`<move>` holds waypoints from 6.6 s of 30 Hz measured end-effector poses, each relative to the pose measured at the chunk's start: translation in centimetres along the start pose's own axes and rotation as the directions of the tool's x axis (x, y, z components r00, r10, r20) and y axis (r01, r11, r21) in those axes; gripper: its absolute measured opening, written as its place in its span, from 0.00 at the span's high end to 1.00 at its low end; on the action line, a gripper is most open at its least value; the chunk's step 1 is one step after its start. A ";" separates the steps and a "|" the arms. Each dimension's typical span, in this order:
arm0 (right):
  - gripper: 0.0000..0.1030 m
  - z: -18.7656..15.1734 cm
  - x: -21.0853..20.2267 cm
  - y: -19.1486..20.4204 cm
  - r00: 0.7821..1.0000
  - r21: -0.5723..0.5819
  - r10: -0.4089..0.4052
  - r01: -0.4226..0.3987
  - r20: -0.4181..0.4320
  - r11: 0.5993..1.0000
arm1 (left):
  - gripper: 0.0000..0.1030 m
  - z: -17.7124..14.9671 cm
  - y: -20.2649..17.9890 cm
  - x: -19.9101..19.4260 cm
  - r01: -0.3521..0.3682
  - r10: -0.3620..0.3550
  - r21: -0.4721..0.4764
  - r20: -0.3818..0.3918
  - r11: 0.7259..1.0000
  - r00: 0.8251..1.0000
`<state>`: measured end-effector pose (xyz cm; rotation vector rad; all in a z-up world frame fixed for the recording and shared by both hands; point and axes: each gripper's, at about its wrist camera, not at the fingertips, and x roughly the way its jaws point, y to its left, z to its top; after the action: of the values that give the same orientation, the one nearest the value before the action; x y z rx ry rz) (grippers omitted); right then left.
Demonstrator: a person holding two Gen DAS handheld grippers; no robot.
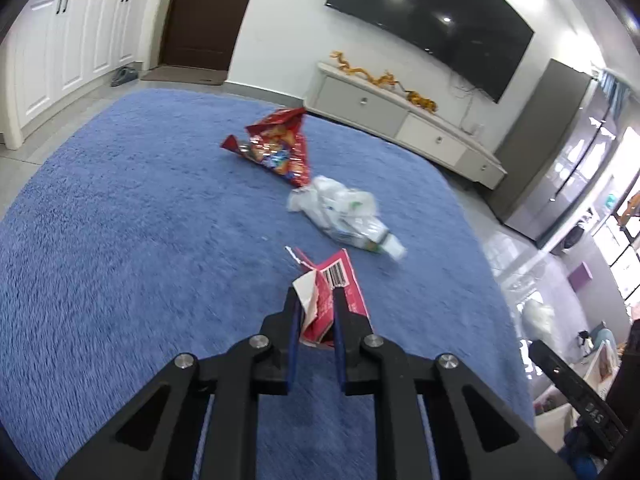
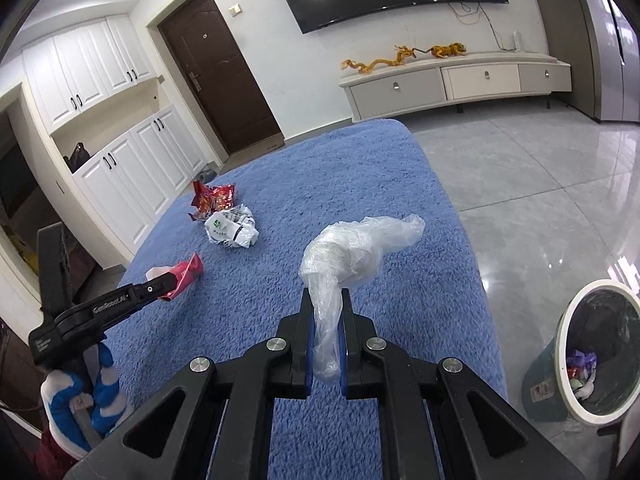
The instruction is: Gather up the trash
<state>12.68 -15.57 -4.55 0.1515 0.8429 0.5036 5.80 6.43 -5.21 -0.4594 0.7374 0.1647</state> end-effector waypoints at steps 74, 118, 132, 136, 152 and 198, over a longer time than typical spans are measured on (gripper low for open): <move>0.50 -6.6 -13.3 -31.9 0.890 0.640 -0.436 0.256 0.137 0.725 | 0.39 -11.0 -41.4 11.0 0.279 -0.185 0.501 -0.230 0.819 0.956; 0.44 -2.2 -17.4 -15.5 0.856 0.371 -0.444 0.334 0.266 0.866 | 0.27 -6.3 -27.9 -4.2 0.098 -0.174 0.414 0.149 0.905 0.973; 0.44 -2.0 -18.2 -14.3 0.853 0.340 -0.441 0.342 0.279 0.876 | 0.27 -5.9 -26.1 -5.5 0.100 -0.179 0.389 0.173 0.916 0.968; 0.44 -1.9 -18.3 -14.0 0.853 0.330 -0.439 0.344 0.282 0.879 | 0.27 -5.8 -25.5 -5.9 0.105 -0.187 0.378 0.185 0.920 0.965; 0.44 -1.4 -17.6 -12.5 0.862 0.283 -0.428 0.353 0.273 0.892 | 0.27 -4.9 -22.8 -6.6 0.084 -0.175 0.358 0.231 0.930 0.957; 0.44 -0.4 -10.0 -4.4 0.901 0.059 -0.412 0.408 0.134 0.911 | 0.27 -1.7 -11.9 -3.2 0.154 -0.176 0.186 0.109 0.970 0.978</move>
<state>8.41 -24.27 0.57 0.0333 0.7155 0.0808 6.00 -4.93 -0.03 -0.3357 0.5820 -0.0285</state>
